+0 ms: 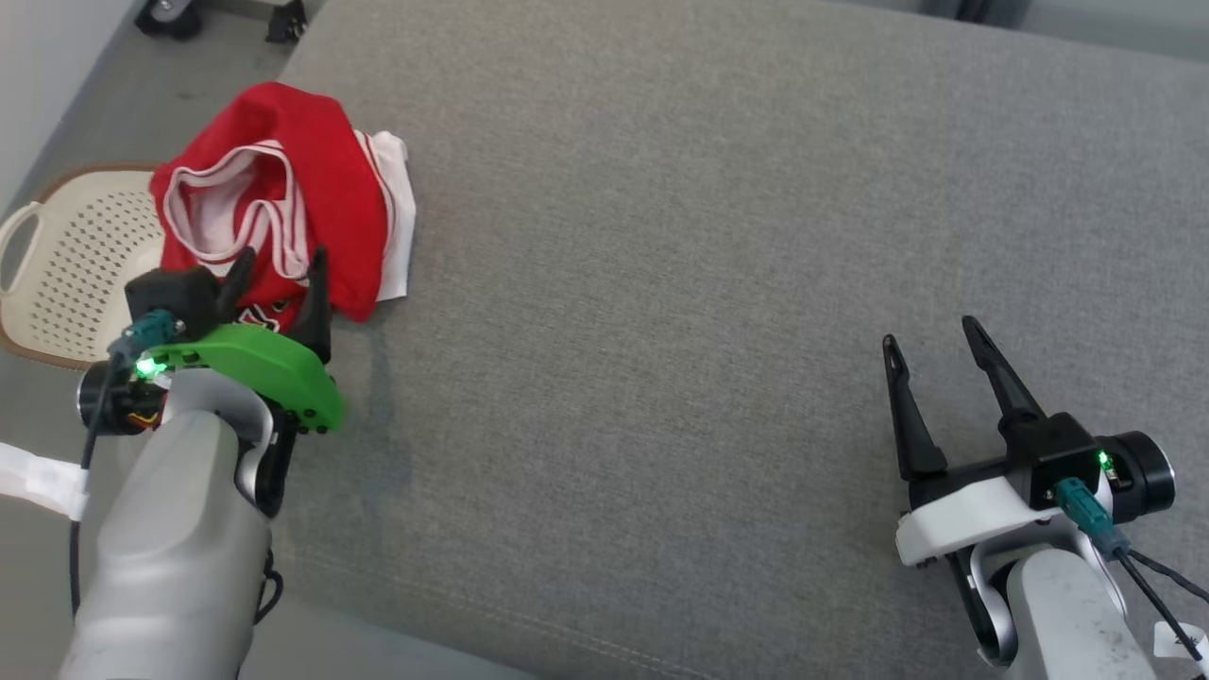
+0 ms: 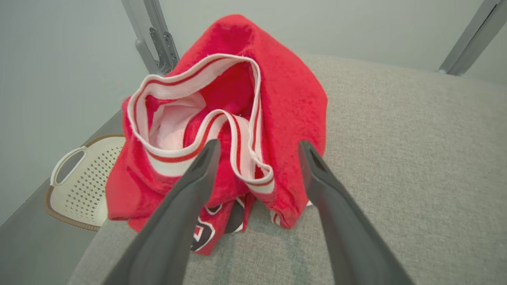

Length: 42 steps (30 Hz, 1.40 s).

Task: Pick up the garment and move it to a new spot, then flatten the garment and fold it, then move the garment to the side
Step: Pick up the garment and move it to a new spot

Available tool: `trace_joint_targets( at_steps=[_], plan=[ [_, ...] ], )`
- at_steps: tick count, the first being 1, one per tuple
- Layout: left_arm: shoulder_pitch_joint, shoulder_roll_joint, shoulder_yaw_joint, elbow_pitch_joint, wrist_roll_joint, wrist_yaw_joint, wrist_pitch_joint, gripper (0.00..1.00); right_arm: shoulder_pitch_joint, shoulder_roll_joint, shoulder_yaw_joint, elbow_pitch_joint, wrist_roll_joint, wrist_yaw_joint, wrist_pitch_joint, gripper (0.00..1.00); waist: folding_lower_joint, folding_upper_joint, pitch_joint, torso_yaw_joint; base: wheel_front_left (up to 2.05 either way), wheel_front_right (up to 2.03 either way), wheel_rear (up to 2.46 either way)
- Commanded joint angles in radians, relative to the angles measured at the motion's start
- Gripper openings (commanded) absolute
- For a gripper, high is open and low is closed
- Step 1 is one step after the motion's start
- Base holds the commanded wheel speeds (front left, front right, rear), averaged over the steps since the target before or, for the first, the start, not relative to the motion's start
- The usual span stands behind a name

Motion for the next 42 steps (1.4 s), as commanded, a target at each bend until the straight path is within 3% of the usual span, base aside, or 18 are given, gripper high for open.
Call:
trace_joint_targets(
  at_steps=[1, 4, 5, 6, 7, 15, 24, 33, 42],
  plan=[
    [-0.036, 0.014, 0.005, 0.035, 0.004, 0.009, -0.004, 1.0, -0.018, -0.006, 0.0, -0.004, -0.009, -0.001, -0.003, 1.0, 0.0, 0.0, 0.166, -0.126, 0.0, 0.0, 0.0],
    [-0.078, 0.02, -0.003, 0.121, 0.009, 0.008, -0.01, 1.0, -0.025, -0.005, 0.003, -0.006, -0.004, -0.001, -0.003, 1.0, 0.0, 0.0, 0.166, -0.138, 0.0, 0.0, 0.0],
    [-0.092, 0.023, -0.003, 0.146, 0.004, 0.006, -0.014, 0.55, -0.027, -0.005, 0.003, -0.005, 0.001, -0.001, -0.003, 1.0, 0.0, 0.0, 0.162, -0.143, 0.0, 0.0, 0.0],
    [-0.104, 0.028, -0.004, 0.167, 0.001, 0.005, -0.016, 0.16, -0.028, -0.005, 0.002, -0.005, 0.005, -0.001, -0.003, 1.0, 0.0, 0.0, 0.159, -0.146, 0.0, 0.0, 0.0],
    [-0.111, 0.029, -0.007, 0.181, 0.0, 0.003, -0.019, 0.0, -0.03, -0.005, 0.002, -0.004, 0.008, -0.001, -0.003, 1.0, 0.0, 0.0, 0.155, -0.149, 0.0, 0.0, 0.0],
    [-0.142, 0.03, -0.032, 0.154, -0.013, 0.001, -0.047, 0.0, -0.004, -0.004, 0.002, 0.01, 0.067, -0.002, -0.003, 1.0, 0.0, 0.0, 0.064, -0.16, 0.0, 0.0, 0.0],
    [-0.1, 0.029, -0.165, -0.138, -0.064, 0.0, -0.011, 0.0, 0.065, -0.004, 0.022, 0.03, 0.16, -0.002, -0.003, 1.0, 0.0, 0.0, -0.116, -0.205, 0.0, 0.0, 0.0],
    [0.018, 0.093, -0.225, -0.648, -0.178, 0.001, 0.239, 0.0, 0.13, -0.004, 0.014, 0.029, 0.213, -0.002, -0.003, 1.0, 0.0, 0.0, -0.219, -0.276, 0.0, 0.0, 0.0],
    [0.119, 0.173, -0.225, -1.122, -0.385, 0.025, 0.55, 0.0, 0.129, -0.004, 0.036, 0.02, 0.246, -0.002, -0.003, 1.0, 0.0, 0.0, -0.218, -0.382, 0.0, 0.0, 0.0]
  ],
)
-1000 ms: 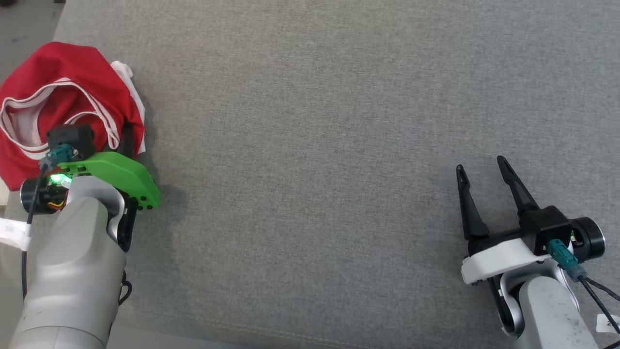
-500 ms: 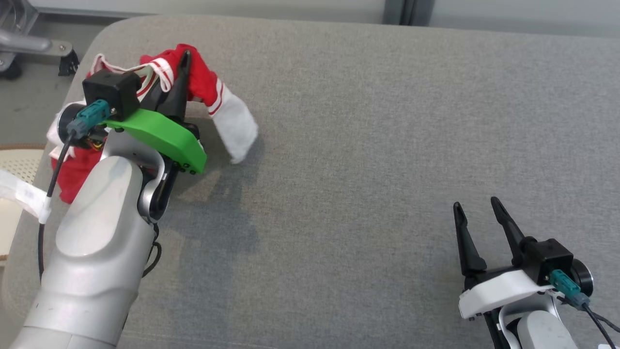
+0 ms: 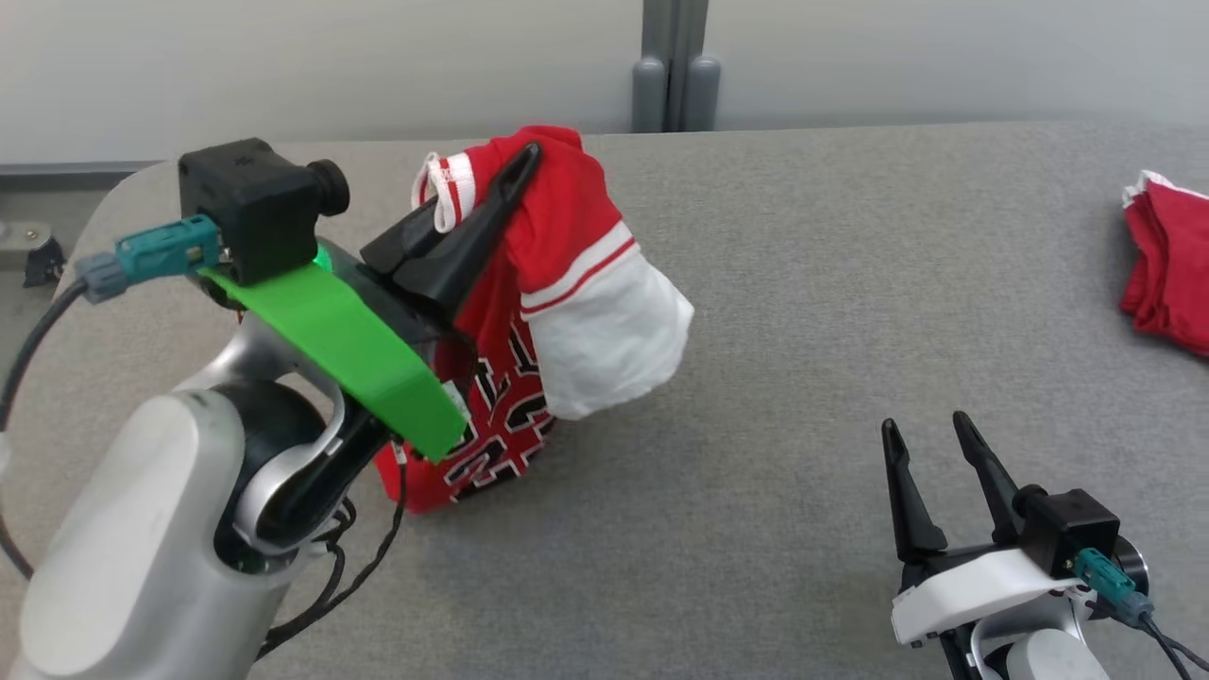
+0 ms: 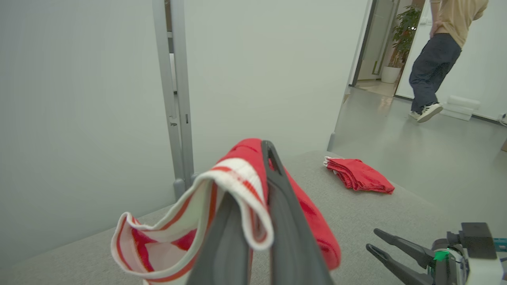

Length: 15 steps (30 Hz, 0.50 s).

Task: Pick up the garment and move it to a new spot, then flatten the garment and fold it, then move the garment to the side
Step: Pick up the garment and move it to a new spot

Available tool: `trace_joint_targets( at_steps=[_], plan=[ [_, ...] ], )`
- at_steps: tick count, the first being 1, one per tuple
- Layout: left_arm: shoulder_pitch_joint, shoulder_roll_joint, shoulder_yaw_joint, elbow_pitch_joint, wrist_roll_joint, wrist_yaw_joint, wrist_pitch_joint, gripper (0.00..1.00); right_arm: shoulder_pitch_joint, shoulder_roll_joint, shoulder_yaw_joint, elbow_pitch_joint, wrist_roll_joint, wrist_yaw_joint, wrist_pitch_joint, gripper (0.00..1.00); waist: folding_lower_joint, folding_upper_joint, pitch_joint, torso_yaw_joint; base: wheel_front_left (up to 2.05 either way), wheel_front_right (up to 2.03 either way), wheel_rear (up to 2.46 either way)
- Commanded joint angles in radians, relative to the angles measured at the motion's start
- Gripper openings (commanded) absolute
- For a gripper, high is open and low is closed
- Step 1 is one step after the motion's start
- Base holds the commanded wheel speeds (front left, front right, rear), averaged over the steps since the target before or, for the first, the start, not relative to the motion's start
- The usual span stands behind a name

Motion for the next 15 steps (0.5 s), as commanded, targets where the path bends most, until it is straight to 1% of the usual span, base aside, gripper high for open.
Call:
trace_joint_targets(
  at_steps=[1, 5, 9, 12, 15],
  plan=[
    [0.009, 0.019, 0.008, -0.042, -0.03, 0.006, 0.031, 0.0, -0.002, -0.003, 0.003, -0.004, 0.008, -0.002, -0.003, 1.0, 0.0, 0.0, -0.003, -0.068, 0.0, 0.0, 0.0],
    [-0.028, 0.048, 0.026, -0.151, -0.109, 0.011, 0.115, 0.0, -0.015, -0.003, 0.01, -0.003, 0.019, -0.002, -0.003, 1.0, 0.0, 0.0, 0.017, -0.121, 0.0, 0.0, 0.0],
    [-0.077, 0.081, 0.052, -0.197, -0.162, 0.017, 0.183, 0.0, -0.029, -0.003, 0.022, -0.003, 0.03, -0.002, -0.003, 1.0, 0.0, 0.0, 0.043, -0.176, 0.0, 0.0, 0.0],
    [-0.108, 0.098, 0.055, -0.173, -0.18, 0.019, 0.22, 0.0, -0.035, -0.002, 0.025, -0.005, 0.037, -0.002, -0.003, 1.0, 0.0, 0.0, 0.066, -0.212, 0.0, 0.0, 0.0],
    [-0.122, 0.101, 0.034, -0.106, -0.18, 0.011, 0.242, 0.0, -0.053, -0.002, 0.032, -0.009, 0.047, -0.002, -0.003, 1.0, 0.0, 0.0, 0.098, -0.252, 0.0, 0.0, 0.0]
  ],
)
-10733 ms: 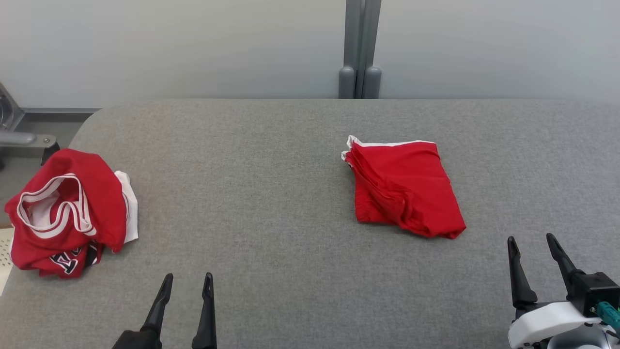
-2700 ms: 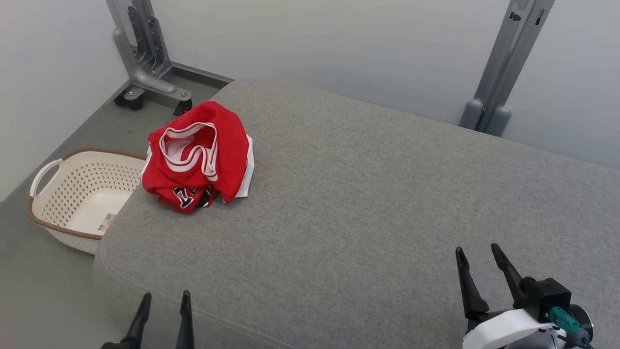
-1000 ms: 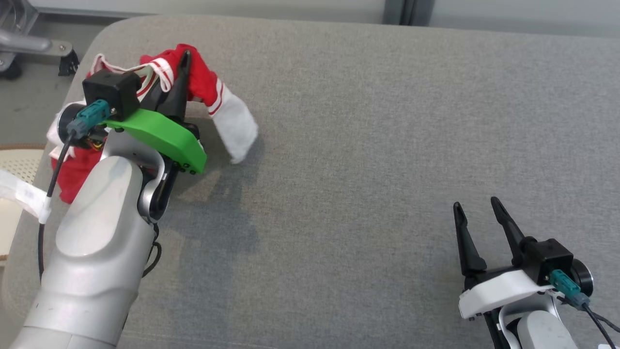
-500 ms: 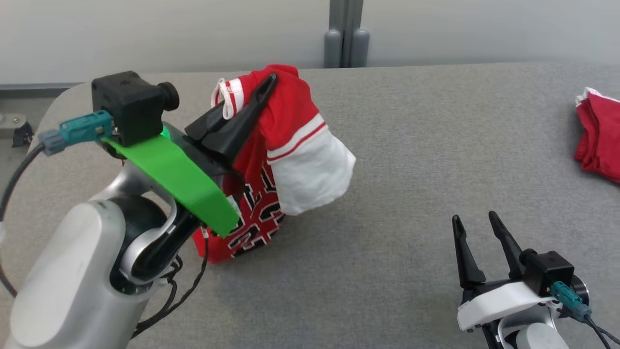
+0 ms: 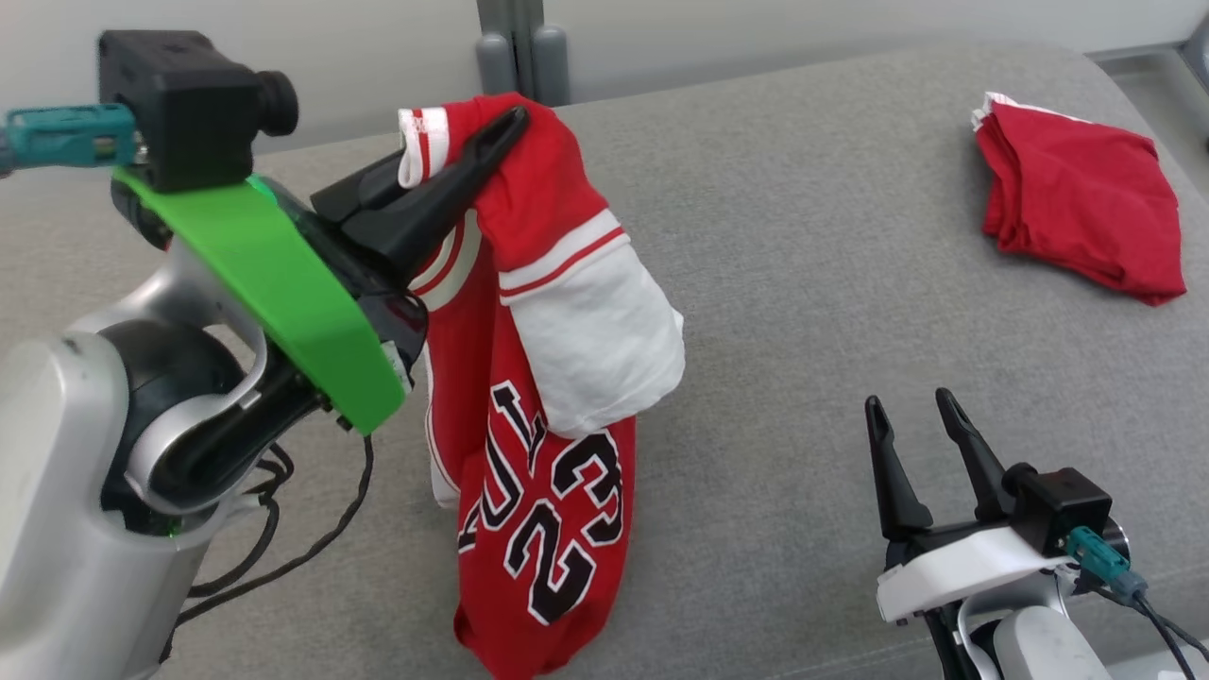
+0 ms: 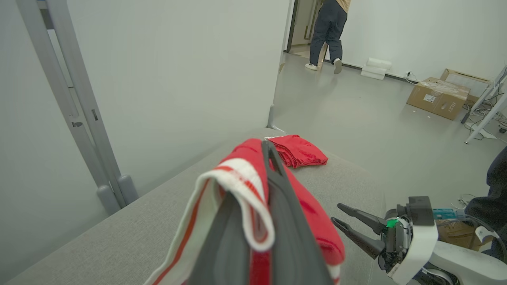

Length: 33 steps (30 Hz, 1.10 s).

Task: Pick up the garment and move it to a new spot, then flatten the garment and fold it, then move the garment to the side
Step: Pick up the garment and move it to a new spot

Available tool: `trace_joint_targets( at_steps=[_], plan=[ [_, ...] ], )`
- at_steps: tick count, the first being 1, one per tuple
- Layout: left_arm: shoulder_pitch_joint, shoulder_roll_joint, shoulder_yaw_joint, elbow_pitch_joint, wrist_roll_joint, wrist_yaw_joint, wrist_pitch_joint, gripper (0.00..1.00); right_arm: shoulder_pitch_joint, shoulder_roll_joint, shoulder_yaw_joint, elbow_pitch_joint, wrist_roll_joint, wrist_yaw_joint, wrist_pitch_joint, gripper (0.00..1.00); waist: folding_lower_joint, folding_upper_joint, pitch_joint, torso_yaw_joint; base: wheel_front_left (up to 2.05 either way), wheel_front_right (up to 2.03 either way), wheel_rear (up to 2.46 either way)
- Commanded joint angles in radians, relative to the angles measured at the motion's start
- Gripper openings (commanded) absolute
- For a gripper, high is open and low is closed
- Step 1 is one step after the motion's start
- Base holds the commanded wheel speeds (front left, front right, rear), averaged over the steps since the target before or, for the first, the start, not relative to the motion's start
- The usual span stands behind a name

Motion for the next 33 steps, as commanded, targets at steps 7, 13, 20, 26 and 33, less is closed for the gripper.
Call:
trace_joint_targets(
  at_steps=[7, 13, 20, 26, 33],
  plan=[
    [-0.061, -0.071, -0.111, 0.323, 0.138, -0.027, -0.128, 0.0, -0.045, -0.002, 0.024, -0.013, 0.026, -0.002, -0.003, 1.0, 0.0, -0.0001, 0.134, -0.123, 0.0, 0.0, 0.0],
    [-0.112, -0.196, -0.242, 0.61, 0.267, -0.033, -0.368, 0.0, -0.063, -0.001, 0.05, -0.01, 0.037, -0.002, -0.003, 1.0, 0.0, -0.0001, 0.177, -0.148, 0.0, 0.0, 0.0],
    [-0.155, -0.306, -0.294, 0.859, 0.38, -0.032, -0.675, 1.0, -0.057, -0.002, 0.039, -0.001, 0.028, -0.002, -0.003, 1.0, 0.0, -0.0001, 0.168, -0.138, 0.0, 0.0, 0.0],
    [-0.118, -0.343, -0.291, 0.91, 0.37, -0.023, -0.79, 1.0, -0.026, -0.002, -0.001, 0.011, 0.007, -0.002, -0.003, 1.0, 0.0, -0.0001, 0.114, -0.078, 0.0, 0.0, 0.0],
    [0.072, -0.301, -0.298, 0.896, 0.337, 0.029, -0.785, 1.0, 0.002, -0.002, -0.045, 0.012, -0.024, -0.002, -0.003, 1.0, 0.0, -0.0001, 0.019, 0.009, 0.0, 0.0, 0.0]
  ],
)
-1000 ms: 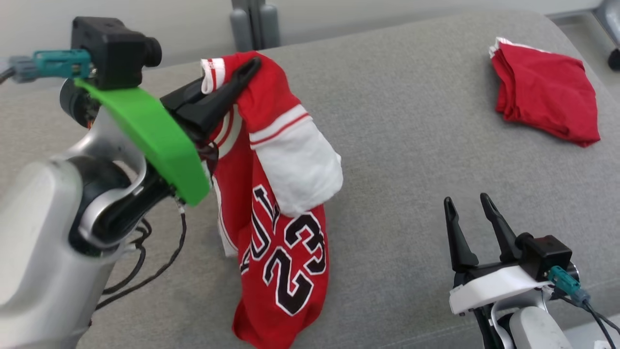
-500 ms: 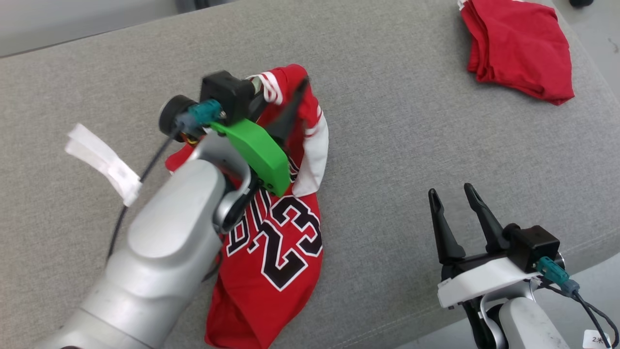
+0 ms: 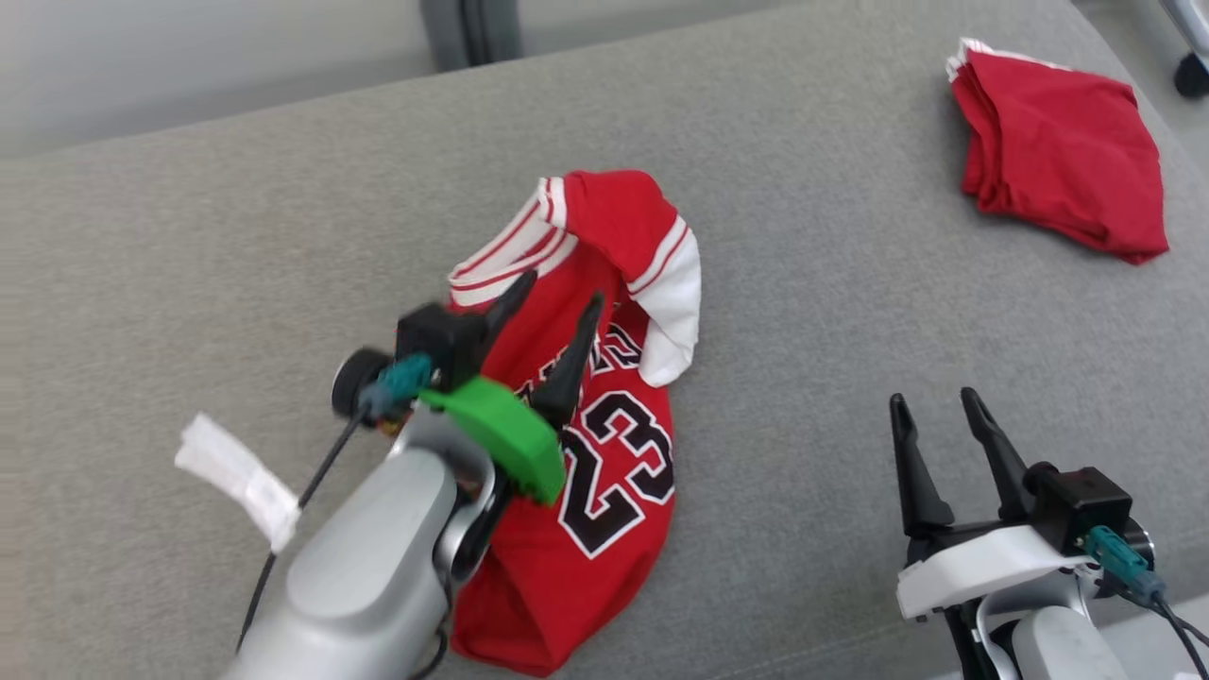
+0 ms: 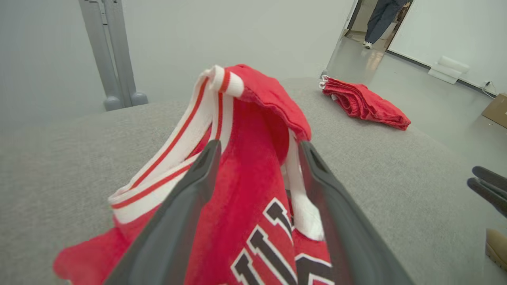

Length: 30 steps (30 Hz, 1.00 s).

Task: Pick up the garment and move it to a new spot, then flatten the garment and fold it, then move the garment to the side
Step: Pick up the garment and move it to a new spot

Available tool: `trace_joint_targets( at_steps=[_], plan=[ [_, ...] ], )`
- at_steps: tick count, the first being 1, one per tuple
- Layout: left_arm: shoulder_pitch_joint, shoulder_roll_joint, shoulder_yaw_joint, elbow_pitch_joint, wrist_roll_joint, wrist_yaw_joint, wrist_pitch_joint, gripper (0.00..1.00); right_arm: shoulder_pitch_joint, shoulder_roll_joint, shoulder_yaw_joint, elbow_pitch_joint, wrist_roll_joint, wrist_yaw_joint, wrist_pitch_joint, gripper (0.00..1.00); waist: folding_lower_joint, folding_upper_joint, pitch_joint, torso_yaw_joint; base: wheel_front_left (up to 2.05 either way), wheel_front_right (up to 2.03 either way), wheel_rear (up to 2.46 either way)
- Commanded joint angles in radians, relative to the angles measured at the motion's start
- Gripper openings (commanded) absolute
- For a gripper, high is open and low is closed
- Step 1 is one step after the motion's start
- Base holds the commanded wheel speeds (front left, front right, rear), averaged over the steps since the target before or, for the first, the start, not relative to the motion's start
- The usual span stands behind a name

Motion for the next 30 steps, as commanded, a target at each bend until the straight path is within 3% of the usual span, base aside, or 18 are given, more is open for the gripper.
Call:
trace_joint_targets(
  at_steps=[1, 11, 18, 23, 30],
  plan=[
    [0.047, 0.016, 0.001, -0.019, -0.013, 0.013, -0.008, 1.0, 0.015, -0.003, -0.014, 0.0, -0.009, -0.002, -0.003, 1.0, 0.0, -0.0001, -0.077, 0.08, 0.0, 0.0, 0.0],
    [0.367, 0.071, 0.103, -0.227, 0.008, 0.161, -0.054, 1.0, 0.092, -0.003, -0.088, -0.015, -0.051, -0.002, -0.003, 1.0, 0.0, -0.0001, -0.179, 0.189, 0.0, 0.0, 0.0],
    [0.589, 0.065, 0.281, -0.38, 0.151, 0.246, -0.053, 1.0, 0.137, -0.003, -0.135, -0.043, -0.075, -0.002, -0.003, 1.0, 0.0, -0.0001, -0.221, 0.248, 0.0, 0.0, 0.0],
    [0.706, 0.03, 0.403, -0.449, 0.25, 0.219, -0.054, 1.0, 0.161, -0.003, -0.157, -0.055, -0.086, -0.002, -0.003, 1.0, 0.0, -0.0001, -0.236, 0.28, 0.0, 0.0, 0.0],
    [0.812, -0.033, 0.546, -0.486, 0.36, 0.091, -0.054, 1.0, 0.187, -0.003, -0.163, -0.048, -0.087, -0.002, -0.003, 1.0, 0.0, -0.0001, -0.253, 0.298, 0.0, 0.0, 0.0]
  ],
)
